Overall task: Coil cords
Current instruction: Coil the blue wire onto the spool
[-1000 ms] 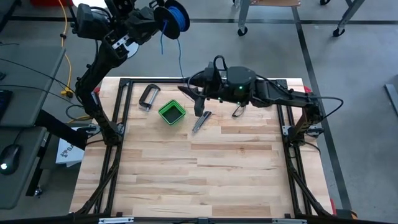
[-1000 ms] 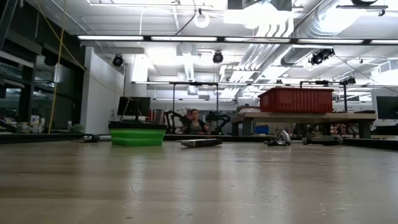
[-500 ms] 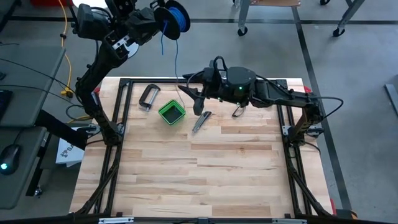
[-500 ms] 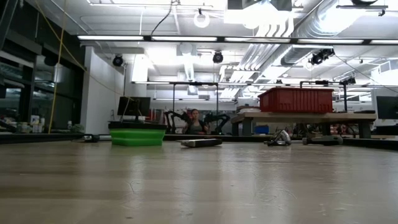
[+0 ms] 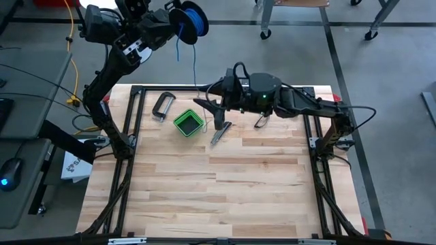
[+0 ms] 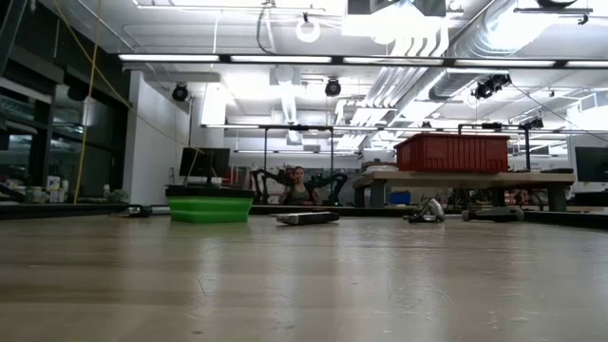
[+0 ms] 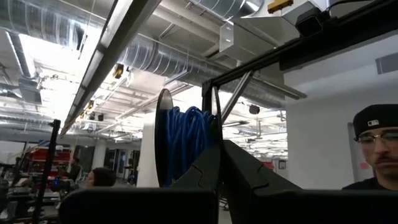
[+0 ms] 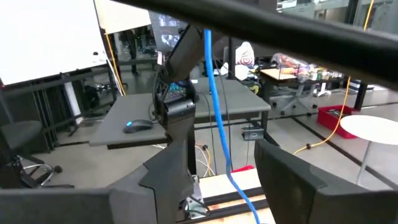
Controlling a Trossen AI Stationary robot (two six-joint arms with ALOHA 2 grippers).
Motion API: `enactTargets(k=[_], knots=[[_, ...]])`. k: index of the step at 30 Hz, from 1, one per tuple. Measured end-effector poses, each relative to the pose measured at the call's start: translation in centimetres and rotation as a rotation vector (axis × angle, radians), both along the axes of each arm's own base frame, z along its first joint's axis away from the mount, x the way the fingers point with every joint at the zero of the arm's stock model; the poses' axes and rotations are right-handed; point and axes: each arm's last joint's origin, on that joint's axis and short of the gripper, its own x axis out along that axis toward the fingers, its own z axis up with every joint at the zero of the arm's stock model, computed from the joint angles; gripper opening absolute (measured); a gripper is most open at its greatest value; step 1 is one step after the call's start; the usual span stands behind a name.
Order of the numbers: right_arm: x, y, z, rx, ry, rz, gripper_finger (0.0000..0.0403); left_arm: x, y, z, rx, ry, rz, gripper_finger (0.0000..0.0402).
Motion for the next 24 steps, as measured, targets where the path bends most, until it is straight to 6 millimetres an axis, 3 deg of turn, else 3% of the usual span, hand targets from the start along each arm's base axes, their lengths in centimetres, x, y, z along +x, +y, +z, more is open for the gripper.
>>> enactTargets(k=[6, 13, 19, 24], knots=[[0.0, 0.0, -0.2, -0.002, 0.018, 0.0, 0.0164, 0.0, 0.0, 0.0, -0.001, -0.001, 0.002, 0.0001], [0.0, 0.0, -0.3, -0.026, 0.03, 0.0, 0.0016, 0.0, 0.0, 0.0, -0.002, -0.01, 0.013, 0.0001], [-0.2, 0.8, -0.5, -0.014, 0.062, 0.017, 0.0001, -0.7, 0.7, 0.2, 0.013, -0.031, 0.077, 0.0001], [-2.3, 2.6, 0.4, -0.008, 0.107, 0.036, 0.0, -2.8, 2.5, 0.3, -0.051, 0.078, 0.189, 0.0001]])
